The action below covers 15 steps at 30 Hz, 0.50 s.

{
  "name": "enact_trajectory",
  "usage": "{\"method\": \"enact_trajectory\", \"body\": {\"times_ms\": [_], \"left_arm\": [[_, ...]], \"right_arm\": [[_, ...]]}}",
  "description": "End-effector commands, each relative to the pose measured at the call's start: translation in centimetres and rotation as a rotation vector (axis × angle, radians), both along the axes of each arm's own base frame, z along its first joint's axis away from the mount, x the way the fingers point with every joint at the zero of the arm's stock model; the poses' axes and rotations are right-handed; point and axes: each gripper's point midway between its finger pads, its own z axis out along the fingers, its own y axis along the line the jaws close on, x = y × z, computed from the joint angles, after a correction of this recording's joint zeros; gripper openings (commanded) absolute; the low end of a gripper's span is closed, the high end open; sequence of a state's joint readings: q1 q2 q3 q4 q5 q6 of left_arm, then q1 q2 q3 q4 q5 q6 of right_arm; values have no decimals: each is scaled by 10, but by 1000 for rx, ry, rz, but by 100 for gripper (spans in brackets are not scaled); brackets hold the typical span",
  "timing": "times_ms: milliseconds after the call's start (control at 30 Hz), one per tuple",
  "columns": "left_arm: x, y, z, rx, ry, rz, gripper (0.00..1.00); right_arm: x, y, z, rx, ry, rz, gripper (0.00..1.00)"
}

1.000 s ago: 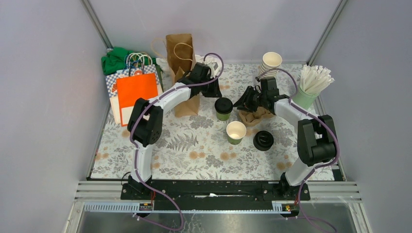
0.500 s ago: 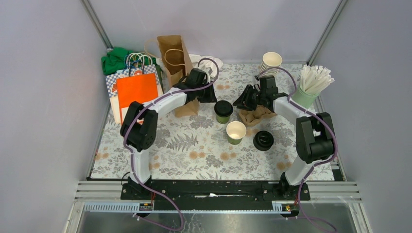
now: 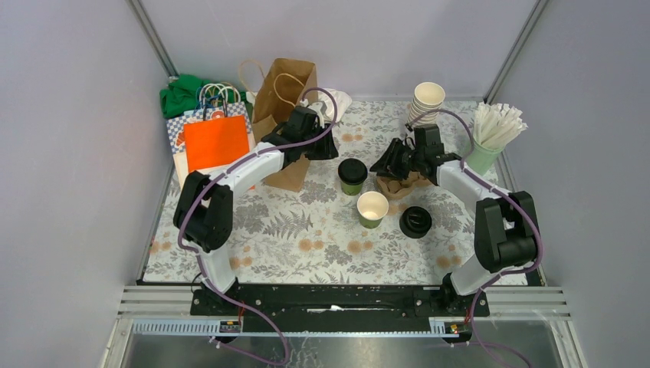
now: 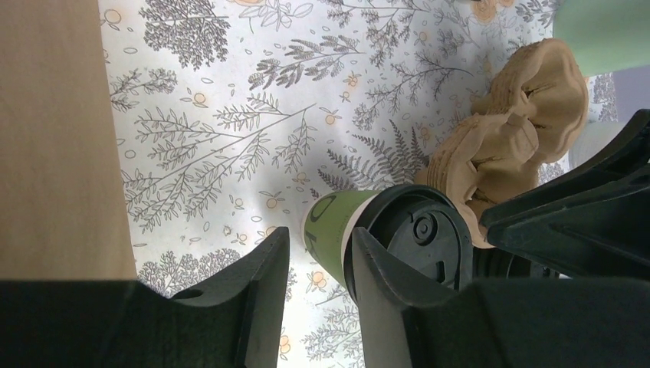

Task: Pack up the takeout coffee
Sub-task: Adjust the cup lid on the coffee cup.

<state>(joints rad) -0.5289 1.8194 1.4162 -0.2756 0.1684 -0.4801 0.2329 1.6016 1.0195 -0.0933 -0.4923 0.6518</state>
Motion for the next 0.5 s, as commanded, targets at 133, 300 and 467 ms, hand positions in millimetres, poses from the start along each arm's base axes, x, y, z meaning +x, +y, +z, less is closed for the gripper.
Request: {"method": "enact_trajectory", "body": {"times_ms": [133, 300, 467], "left_arm": [[-4, -6, 23, -54, -34, -39, 33], [-7, -14, 22, -79, -14, -75, 32], [-8, -15, 20, -83, -5, -85, 32]], "right_arm": [[-23, 11, 6, 42, -25, 69, 41], [-27, 16, 5, 48, -20, 88, 41], [-28, 19, 7, 54, -26, 97, 41]]}}
